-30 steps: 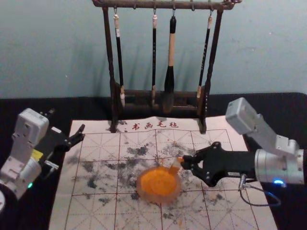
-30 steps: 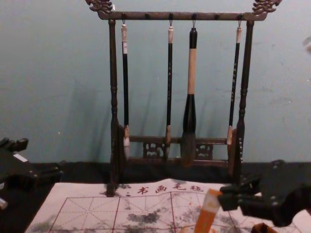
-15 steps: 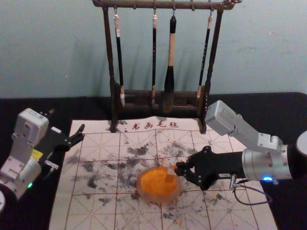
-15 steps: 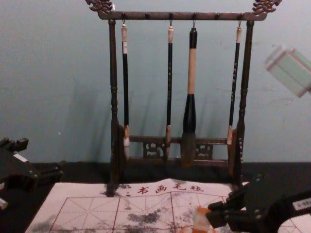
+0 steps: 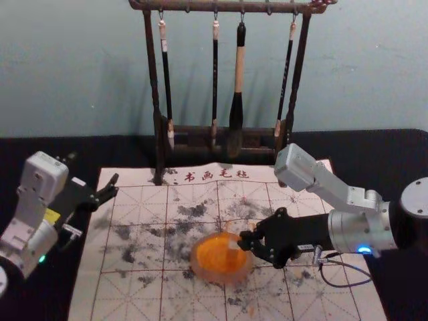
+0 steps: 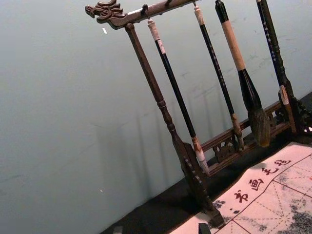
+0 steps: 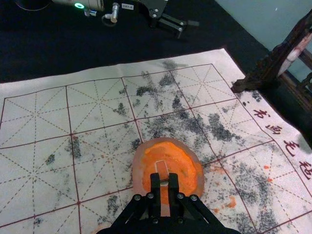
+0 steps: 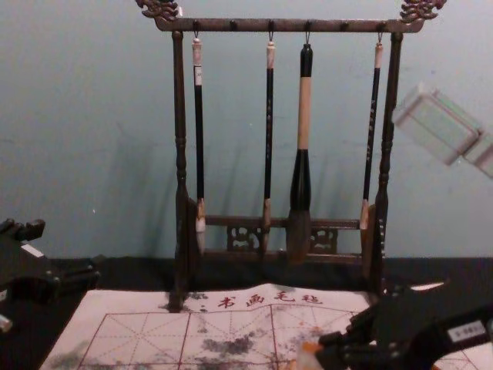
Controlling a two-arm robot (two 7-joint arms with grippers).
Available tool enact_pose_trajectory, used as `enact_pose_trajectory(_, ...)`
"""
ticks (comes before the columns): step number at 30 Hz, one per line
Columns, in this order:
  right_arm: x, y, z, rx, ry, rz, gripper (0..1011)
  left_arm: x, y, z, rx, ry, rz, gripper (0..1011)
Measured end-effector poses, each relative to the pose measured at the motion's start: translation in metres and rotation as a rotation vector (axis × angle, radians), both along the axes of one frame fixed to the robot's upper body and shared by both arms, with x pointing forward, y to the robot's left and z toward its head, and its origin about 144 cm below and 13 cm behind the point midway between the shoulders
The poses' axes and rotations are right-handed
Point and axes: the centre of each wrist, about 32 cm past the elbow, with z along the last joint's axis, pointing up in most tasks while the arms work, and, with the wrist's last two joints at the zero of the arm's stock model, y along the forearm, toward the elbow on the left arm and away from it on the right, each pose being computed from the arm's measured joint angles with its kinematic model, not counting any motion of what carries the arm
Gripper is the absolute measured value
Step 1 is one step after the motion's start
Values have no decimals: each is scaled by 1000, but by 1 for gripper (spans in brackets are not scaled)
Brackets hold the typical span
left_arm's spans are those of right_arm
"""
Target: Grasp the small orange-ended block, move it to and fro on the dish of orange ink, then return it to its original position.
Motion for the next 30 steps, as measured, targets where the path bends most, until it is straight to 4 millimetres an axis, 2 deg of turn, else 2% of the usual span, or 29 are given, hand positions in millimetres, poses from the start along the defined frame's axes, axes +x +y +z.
enact_pose_trajectory(30, 11, 17, -4, -18, -1, 30, 65, 0, 0, 0, 0, 0, 0, 1001)
